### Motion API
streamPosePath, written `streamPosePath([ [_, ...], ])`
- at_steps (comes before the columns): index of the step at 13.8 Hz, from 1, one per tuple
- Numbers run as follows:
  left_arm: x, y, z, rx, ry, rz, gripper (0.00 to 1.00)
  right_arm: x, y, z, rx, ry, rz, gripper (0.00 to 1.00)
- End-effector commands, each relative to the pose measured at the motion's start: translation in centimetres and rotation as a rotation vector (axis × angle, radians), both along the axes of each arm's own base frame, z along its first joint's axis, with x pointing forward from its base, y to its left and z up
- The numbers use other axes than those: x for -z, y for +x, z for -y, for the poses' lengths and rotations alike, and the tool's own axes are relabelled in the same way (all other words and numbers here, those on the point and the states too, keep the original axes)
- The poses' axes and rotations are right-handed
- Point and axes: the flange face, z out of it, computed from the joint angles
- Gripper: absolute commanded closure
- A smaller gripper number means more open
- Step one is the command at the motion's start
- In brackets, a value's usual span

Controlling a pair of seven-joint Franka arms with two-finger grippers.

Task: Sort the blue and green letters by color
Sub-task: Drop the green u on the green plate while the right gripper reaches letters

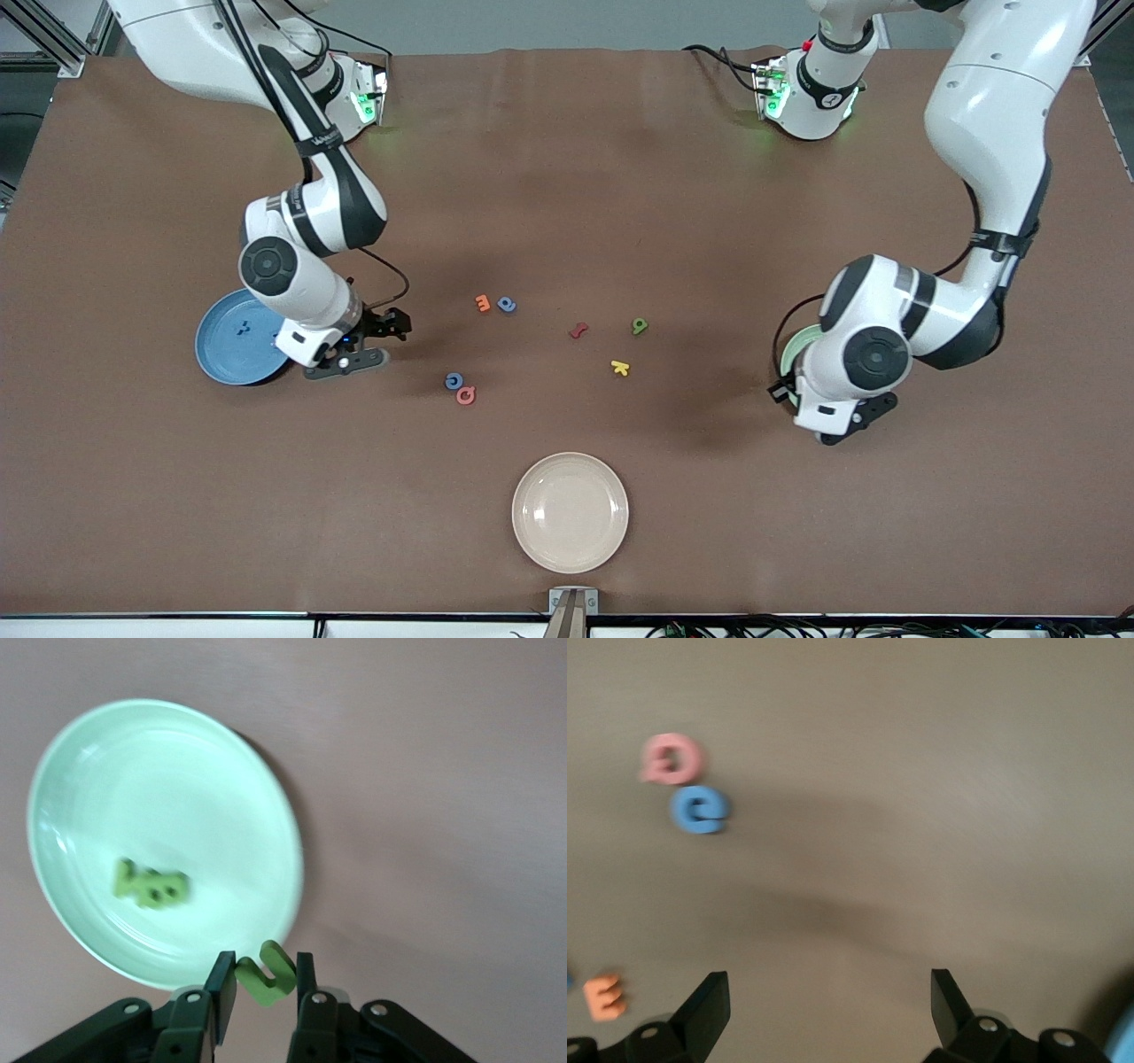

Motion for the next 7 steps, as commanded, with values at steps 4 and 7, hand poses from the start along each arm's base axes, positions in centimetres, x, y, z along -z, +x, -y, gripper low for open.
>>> streamPosePath([
  [4,2.0,-2.2,-7.3,0.103,-0.028,-0.08,0.98,2.9,2.3,-7.0,-0.368,0.021,0.034,0.0],
  [7,3.4,-4.0,-7.3,0.116,-0.018,-0.116,0.94,4.6,2.8,-9.4,-0.421,0.015,0.034,0.0],
])
